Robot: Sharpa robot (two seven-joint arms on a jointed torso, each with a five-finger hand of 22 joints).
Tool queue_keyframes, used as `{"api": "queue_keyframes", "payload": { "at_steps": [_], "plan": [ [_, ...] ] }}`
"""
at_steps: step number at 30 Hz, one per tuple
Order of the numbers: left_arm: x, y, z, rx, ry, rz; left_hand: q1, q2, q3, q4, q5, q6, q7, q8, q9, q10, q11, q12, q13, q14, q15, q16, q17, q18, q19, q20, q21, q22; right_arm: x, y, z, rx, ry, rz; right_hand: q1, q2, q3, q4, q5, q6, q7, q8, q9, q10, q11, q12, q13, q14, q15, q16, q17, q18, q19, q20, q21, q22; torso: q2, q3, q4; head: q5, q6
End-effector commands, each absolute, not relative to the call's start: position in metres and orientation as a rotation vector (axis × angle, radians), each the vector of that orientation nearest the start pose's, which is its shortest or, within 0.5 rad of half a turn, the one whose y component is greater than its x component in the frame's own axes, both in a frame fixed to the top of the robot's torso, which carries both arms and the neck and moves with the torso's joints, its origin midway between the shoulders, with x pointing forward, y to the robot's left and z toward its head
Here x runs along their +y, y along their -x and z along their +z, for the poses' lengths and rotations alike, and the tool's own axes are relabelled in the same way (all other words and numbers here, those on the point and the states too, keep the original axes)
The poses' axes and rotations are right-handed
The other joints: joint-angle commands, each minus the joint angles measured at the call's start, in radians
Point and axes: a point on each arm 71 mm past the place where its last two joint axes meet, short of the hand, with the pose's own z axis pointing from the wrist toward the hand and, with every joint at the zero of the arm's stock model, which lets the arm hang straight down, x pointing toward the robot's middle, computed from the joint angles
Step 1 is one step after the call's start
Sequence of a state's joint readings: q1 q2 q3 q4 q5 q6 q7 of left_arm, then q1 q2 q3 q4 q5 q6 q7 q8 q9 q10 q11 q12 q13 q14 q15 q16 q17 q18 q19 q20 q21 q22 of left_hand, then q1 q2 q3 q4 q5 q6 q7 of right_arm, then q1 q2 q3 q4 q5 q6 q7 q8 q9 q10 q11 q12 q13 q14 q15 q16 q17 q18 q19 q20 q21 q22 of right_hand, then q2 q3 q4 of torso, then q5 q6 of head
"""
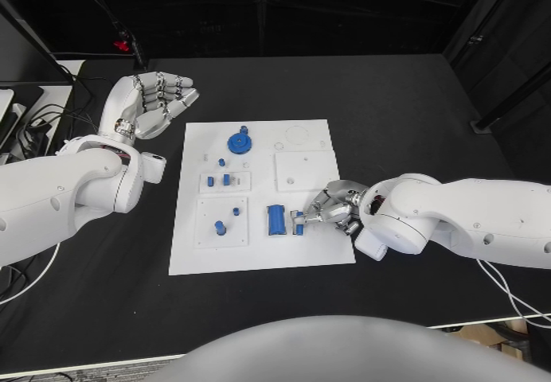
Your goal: Assemble the parts on the task board
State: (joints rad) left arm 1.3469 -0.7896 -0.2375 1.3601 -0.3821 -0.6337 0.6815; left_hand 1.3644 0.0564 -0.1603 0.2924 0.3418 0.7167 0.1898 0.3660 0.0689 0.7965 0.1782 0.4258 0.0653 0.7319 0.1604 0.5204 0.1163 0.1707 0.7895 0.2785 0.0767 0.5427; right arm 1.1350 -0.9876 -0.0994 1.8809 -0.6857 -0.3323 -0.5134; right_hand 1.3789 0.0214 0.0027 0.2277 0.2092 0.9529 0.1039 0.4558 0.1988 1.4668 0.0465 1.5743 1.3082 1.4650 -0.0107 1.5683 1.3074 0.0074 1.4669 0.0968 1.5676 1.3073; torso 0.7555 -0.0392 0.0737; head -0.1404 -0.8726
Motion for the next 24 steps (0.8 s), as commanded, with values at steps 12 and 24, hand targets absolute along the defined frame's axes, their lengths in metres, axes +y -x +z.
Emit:
{"api": "queue_keyframes", "payload": {
  "at_steps": [12,24],
  "plan": [
    [0.2358,-0.5149,-0.1497,1.142,0.421,-1.218,0.0,0.007,-0.008,-0.001,0.004,-0.009,0.033,0.005,-0.001,-0.004,0.0,0.006,-0.001,-0.009,-0.001,0.006,-0.001,0.01,0.006,-0.003,-0.003,-0.001,-0.188,-0.3839,-0.2356,2.261,-0.747,0.733,-0.041,-0.005,-0.06,0.039,-0.03,0.015,-0.002,0.02,0.017,0.104,-0.008,-0.003,0.263,0.106,-0.007,0.002,0.263,-0.007,0.104,-0.003,0.003,0.263,0.001,0.0002,0.0004,0.001,0.0],
    [0.2356,-0.5152,-0.1498,1.143,0.421,-1.218,0.0,0.007,-0.008,-0.001,0.004,-0.009,0.033,0.005,-0.001,-0.004,0.0,0.006,-0.001,-0.009,-0.001,0.006,-0.001,0.01,0.006,-0.003,-0.003,-0.001,-0.1868,-0.3849,-0.2351,2.247,-0.734,0.73,-0.035,0.001,-0.079,0.047,-0.035,0.013,-0.007,0.046,0.035,0.104,-0.012,-0.003,0.263,0.106,-0.013,0.002,0.263,-0.007,0.104,-0.007,0.003,0.263,0.0,-0.0001,-0.0004,0.001,0.0]
  ]
}}
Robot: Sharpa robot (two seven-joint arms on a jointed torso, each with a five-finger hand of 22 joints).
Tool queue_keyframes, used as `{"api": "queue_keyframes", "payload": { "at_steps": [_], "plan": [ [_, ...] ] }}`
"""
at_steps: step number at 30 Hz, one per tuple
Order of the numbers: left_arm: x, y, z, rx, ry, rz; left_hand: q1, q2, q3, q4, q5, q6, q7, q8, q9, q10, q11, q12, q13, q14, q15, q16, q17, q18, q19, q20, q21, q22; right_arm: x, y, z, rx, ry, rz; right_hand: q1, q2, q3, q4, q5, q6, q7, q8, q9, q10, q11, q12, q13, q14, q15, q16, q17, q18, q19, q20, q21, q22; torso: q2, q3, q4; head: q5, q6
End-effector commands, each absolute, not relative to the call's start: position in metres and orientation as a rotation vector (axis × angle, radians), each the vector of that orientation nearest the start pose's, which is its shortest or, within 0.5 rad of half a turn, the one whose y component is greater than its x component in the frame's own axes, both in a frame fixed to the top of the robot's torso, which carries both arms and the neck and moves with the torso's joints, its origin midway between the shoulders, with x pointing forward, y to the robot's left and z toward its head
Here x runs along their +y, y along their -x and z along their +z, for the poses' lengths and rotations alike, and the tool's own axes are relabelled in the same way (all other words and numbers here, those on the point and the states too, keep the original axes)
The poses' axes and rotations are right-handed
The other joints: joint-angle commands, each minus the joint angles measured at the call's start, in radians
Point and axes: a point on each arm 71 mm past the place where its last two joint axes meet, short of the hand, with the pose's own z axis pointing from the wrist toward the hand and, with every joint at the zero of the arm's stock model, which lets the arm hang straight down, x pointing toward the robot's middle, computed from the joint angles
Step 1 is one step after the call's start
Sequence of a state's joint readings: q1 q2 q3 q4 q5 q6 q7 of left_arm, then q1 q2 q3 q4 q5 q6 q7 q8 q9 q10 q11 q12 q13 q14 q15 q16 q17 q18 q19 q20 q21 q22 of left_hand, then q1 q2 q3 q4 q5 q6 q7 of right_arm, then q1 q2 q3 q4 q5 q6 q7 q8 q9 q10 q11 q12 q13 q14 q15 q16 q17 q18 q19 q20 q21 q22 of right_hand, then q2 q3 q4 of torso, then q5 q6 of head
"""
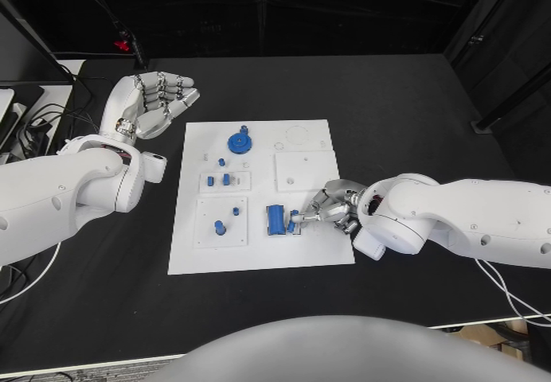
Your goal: Assemble the parts on the task board
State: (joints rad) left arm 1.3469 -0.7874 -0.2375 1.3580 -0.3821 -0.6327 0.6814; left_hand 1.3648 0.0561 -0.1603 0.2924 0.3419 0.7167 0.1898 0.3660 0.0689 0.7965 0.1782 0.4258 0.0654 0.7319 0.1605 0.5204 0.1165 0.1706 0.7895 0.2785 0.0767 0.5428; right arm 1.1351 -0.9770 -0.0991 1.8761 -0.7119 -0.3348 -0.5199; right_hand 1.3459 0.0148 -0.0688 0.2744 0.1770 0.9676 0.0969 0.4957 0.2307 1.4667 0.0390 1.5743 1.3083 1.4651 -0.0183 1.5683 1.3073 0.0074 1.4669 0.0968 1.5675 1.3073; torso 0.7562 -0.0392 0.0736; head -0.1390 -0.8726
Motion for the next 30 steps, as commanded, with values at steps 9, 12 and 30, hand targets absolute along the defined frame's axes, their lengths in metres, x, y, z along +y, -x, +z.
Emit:
{"api": "queue_keyframes", "payload": {
  "at_steps": [9,12,30],
  "plan": [
    [0.2361,-0.5153,-0.1499,1.144,0.422,-1.217,-0.001,0.007,-0.008,-0.001,0.004,-0.009,0.033,0.005,-0.001,-0.004,0.0,0.006,-0.001,-0.009,-0.001,0.006,-0.001,0.01,0.006,-0.003,-0.003,-0.001,-0.1867,-0.3848,-0.2336,2.234,-0.704,0.734,-0.008,0.014,-0.05,0.012,0.005,-0.023,-0.007,0.074,0.056,0.104,-0.012,-0.003,0.263,0.106,-0.013,0.002,0.263,-0.007,0.104,-0.015,0.003,0.263,-0.001,-0.0002,-0.0004,0.0,0.0],
    [0.2365,-0.5153,-0.1499,1.145,0.423,-1.216,0.001,0.008,-0.009,-0.001,0.005,-0.011,0.033,0.006,-0.001,-0.005,0.0,0.008,-0.001,-0.009,-0.001,0.008,-0.002,0.01,0.006,-0.003,-0.003,-0.002,-0.1866,-0.384,-0.2329,2.233,-0.695,0.742,-0.027,0.015,-0.07,0.014,0.016,-0.035,-0.008,0.093,0.073,0.104,-0.012,-0.003,0.263,0.106,-0.014,0.002,0.263,-0.007,0.104,-0.017,0.003,0.263,0.0,-0.0001,-0.0014,0.001,0.0],
    [0.2366,-0.5154,-0.1501,1.146,0.424,-1.217,0.001,0.008,-0.009,-0.001,0.005,-0.011,0.033,0.006,-0.001,-0.005,0.0,0.008,-0.001,-0.009,-0.001,0.008,-0.002,0.01,0.006,-0.003,-0.003,-0.002,-0.1849,-0.3835,-0.2334,2.243,-0.669,0.709,-0.042,0.027,-0.116,0.015,0.082,-0.071,-0.008,0.137,0.119,0.104,-0.013,-0.003,0.263,0.106,-0.016,0.002,0.263,-0.007,0.104,-0.02,0.003,0.263,0.0,-0.0001,0.0001,-0.005,0.0]
  ]
}}
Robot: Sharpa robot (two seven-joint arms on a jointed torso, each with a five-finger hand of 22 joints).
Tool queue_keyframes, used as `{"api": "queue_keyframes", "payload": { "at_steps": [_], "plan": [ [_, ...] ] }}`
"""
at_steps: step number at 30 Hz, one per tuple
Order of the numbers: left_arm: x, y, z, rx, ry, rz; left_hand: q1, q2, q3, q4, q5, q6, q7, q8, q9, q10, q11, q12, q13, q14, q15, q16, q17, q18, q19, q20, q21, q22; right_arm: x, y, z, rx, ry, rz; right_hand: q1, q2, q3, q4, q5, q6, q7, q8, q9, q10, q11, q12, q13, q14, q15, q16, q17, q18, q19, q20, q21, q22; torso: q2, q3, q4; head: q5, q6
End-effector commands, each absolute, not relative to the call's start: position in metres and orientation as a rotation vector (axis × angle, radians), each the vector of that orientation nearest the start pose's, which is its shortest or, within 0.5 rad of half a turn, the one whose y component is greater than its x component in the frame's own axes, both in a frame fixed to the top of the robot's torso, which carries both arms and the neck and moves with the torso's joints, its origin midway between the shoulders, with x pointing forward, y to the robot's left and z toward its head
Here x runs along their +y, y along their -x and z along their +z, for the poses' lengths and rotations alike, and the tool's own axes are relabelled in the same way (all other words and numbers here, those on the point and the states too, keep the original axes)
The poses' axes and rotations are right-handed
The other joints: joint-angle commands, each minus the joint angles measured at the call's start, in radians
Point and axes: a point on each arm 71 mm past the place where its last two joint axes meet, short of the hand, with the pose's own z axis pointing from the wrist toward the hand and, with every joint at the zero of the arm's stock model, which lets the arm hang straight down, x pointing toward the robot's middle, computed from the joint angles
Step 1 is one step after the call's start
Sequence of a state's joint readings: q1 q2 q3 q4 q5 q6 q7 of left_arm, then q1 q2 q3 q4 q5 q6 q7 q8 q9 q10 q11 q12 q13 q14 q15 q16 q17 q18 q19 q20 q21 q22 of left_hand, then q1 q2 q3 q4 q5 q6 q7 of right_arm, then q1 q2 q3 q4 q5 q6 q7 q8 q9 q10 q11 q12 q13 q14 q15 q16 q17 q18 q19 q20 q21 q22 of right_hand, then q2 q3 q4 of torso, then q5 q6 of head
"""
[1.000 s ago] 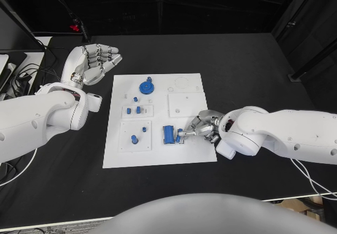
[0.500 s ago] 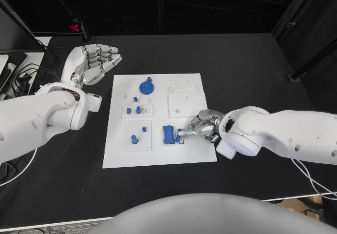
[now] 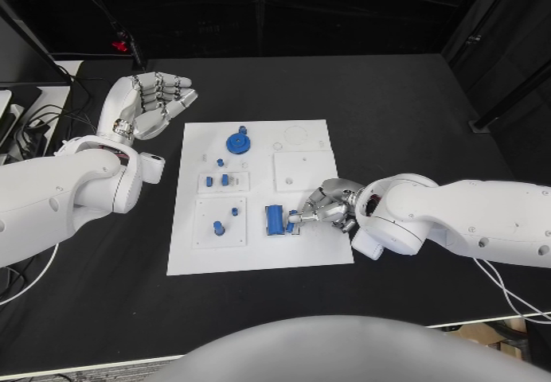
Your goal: Assemble the parts on the task board
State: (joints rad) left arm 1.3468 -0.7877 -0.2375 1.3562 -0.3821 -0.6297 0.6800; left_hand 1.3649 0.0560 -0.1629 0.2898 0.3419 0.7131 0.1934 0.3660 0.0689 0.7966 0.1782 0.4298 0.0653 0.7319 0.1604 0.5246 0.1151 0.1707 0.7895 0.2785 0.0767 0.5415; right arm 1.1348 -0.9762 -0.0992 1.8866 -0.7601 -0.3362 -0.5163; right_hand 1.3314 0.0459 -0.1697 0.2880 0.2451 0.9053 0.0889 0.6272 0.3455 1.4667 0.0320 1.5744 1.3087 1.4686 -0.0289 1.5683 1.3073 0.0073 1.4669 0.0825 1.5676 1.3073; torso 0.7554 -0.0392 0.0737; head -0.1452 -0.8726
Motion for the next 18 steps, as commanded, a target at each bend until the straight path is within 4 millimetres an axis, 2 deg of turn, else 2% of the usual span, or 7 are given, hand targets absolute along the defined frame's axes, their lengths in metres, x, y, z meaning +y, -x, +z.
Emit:
{"api": "queue_keyframes", "payload": {
  "at_steps": [1,6,10,18],
  "plan": [
    [0.2366,-0.5153,-0.1501,1.146,0.424,-1.217,0.001,0.008,-0.006,0.002,0.005,-0.007,0.029,0.006,-0.002,-0.005,0.0,0.004,-0.001,-0.009,-0.001,0.004,-0.001,0.01,0.006,-0.003,-0.003,-0.001,-0.1852,-0.3836,-0.2337,2.246,-0.667,0.7,-0.045,-0.005,-0.024,0.002,0.025,-0.01,0.0,0.008,0.007,0.104,-0.006,-0.004,0.262,0.102,-0.006,0.002,0.263,-0.007,0.104,-0.006,0.003,0.263,0.001,-0.0002,0.0001,0.0,0.0],
    [0.2363,-0.5154,-0.1501,1.146,0.423,-1.217,0.001,0.008,-0.006,0.002,0.005,-0.007,0.029,0.006,-0.002,-0.005,0.0,0.004,-0.001,-0.009,-0.001,0.004,-0.001,0.01,0.006,-0.003,-0.003,-0.001,-0.1861,-0.3836,-0.2372,2.292,-0.647,0.653,-0.094,0.0,-0.048,0.002,0.047,-0.013,-0.002,0.021,0.02,0.104,-0.007,-0.004,0.262,0.102,-0.007,0.002,0.263,-0.007,0.104,-0.006,0.003,0.263,0.0,-0.0007,0.0005,0.0,0.0],
    [0.2359,-0.5153,-0.1501,1.146,0.423,-1.218,0.001,0.008,-0.006,0.002,0.005,-0.007,0.029,0.006,-0.002,-0.005,0.0,0.004,-0.001,-0.009,-0.001,0.004,-0.001,0.01,0.006,-0.003,-0.003,-0.001,-0.1859,-0.3828,-0.2396,2.334,-0.626,0.627,-0.102,0.003,-0.051,0.003,0.048,-0.015,-0.002,0.022,0.023,0.104,-0.008,-0.004,0.262,0.102,-0.007,0.002,0.263,-0.007,0.104,-0.007,0.003,0.263,0.001,0.0,0.0009,0.001,0.0],
    [0.2361,-0.5152,-0.1501,1.146,0.423,-1.218,0.002,0.009,-0.007,0.002,0.006,-0.008,0.029,0.007,-0.002,-0.005,0.0,0.004,-0.001,-0.009,-0.001,0.004,-0.002,0.01,0.006,-0.003,-0.003,-0.002,-0.1859,-0.3833,-0.2418,2.36,-0.616,0.604,-0.098,0.034,-0.045,-0.002,0.082,-0.019,-0.007,0.031,0.034,0.104,-0.012,-0.004,0.262,0.102,-0.01,0.002,0.263,-0.007,0.104,-0.009,0.003,0.263,0.001,-0.0001,0.0004,0.001,0.0]
  ]
}}
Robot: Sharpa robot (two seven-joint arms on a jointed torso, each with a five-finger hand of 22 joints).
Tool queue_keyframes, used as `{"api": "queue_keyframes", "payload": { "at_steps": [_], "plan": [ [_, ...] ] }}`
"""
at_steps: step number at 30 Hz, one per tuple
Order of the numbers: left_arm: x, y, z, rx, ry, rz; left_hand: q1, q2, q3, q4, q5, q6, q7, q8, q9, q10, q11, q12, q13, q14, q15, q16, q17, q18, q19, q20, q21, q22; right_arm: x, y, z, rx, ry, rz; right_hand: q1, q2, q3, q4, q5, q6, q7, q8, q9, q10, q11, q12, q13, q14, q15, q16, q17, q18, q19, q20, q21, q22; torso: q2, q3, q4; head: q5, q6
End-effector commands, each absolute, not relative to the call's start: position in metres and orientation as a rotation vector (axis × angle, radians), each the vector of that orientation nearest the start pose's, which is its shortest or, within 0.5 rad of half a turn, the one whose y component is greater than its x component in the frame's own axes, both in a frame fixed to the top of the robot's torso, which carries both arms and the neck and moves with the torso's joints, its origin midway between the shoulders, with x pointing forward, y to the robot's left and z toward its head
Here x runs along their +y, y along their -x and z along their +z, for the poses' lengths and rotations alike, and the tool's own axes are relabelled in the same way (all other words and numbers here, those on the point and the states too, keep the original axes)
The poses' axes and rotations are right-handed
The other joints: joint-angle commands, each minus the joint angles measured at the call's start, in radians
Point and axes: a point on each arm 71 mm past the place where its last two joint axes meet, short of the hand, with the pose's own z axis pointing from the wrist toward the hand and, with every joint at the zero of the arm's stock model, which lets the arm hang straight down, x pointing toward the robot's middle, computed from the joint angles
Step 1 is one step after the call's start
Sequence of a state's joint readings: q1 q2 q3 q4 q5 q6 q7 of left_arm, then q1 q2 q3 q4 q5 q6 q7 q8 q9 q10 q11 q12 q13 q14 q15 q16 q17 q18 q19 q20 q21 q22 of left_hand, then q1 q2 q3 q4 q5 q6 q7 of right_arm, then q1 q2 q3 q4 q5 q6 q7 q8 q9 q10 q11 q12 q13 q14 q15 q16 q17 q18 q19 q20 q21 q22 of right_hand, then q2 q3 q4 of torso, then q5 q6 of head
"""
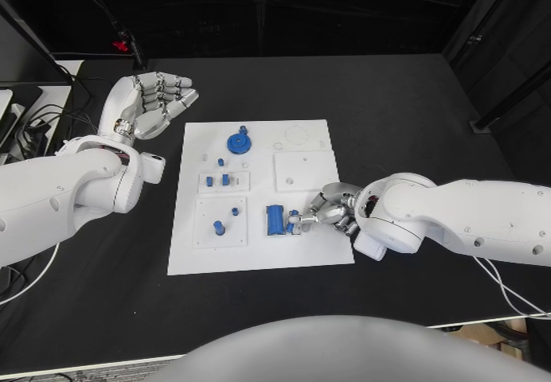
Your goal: Assemble the parts on the task board
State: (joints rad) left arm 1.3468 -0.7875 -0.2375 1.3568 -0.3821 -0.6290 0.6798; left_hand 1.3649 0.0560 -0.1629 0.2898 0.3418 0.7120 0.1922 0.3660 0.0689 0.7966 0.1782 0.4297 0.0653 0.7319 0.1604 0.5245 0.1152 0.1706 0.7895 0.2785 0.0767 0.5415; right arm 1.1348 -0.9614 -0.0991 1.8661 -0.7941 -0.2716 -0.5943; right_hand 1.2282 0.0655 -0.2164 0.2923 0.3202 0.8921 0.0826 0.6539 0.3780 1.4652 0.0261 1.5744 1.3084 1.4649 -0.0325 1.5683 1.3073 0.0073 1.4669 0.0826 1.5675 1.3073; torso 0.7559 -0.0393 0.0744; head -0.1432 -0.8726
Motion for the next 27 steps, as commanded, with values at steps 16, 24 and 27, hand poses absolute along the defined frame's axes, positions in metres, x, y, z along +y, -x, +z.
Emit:
{"api": "queue_keyframes", "payload": {
  "at_steps": [16,24,27],
  "plan": [
    [0.236,-0.5154,-0.1501,1.147,0.423,-1.218,0.002,0.009,-0.007,0.002,0.006,-0.007,0.03,0.007,-0.002,-0.005,0.0,0.004,-0.001,-0.009,-0.001,0.005,-0.002,0.01,0.006,-0.003,-0.003,-0.002,-0.1841,-0.3838,-0.241,2.345,-0.619,0.617,0.044,0.035,0.013,-0.014,0.056,-0.014,-0.005,0.007,0.011,0.106,-0.01,-0.004,0.262,0.106,-0.01,0.002,0.263,-0.007,0.104,-0.012,0.003,0.263,0.0,0.0001,-0.0015,0.0,0.0],
    [0.2361,-0.5156,-0.1502,1.147,0.423,-1.218,0.002,0.009,-0.007,0.002,0.006,-0.007,0.03,0.007,-0.002,-0.005,0.0,0.004,-0.001,-0.009,-0.001,0.005,-0.002,0.01,0.006,-0.003,-0.003,-0.002,-0.185,-0.3833,-0.2403,2.34,-0.62,0.622,0.055,0.034,0.014,-0.016,0.066,-0.017,-0.005,0.006,0.012,0.106,-0.01,-0.004,0.262,0.106,-0.011,0.002,0.263,-0.007,0.104,-0.013,0.003,0.263,0.0,0.0006,-0.001,-0.001,0.0],
    [0.2362,-0.5157,-0.1502,1.147,0.424,-1.218,0.002,0.009,-0.007,0.002,0.006,-0.007,0.03,0.007,-0.002,-0.005,0.0,0.004,-0.001,-0.009,-0.001,0.005,-0.002,0.01,0.006,-0.003,-0.003,-0.002,-0.1847,-0.3831,-0.2398,2.335,-0.62,0.629,0.058,0.03,0.012,-0.017,0.07,-0.021,-0.003,0.004,0.012,0.106,-0.009,-0.004,0.262,0.106,-0.011,0.002,0.263,-0.007,0.104,-0.013,0.003,0.263,0.0,0.0005,-0.0012,-0.002,0.0]
  ]
}}
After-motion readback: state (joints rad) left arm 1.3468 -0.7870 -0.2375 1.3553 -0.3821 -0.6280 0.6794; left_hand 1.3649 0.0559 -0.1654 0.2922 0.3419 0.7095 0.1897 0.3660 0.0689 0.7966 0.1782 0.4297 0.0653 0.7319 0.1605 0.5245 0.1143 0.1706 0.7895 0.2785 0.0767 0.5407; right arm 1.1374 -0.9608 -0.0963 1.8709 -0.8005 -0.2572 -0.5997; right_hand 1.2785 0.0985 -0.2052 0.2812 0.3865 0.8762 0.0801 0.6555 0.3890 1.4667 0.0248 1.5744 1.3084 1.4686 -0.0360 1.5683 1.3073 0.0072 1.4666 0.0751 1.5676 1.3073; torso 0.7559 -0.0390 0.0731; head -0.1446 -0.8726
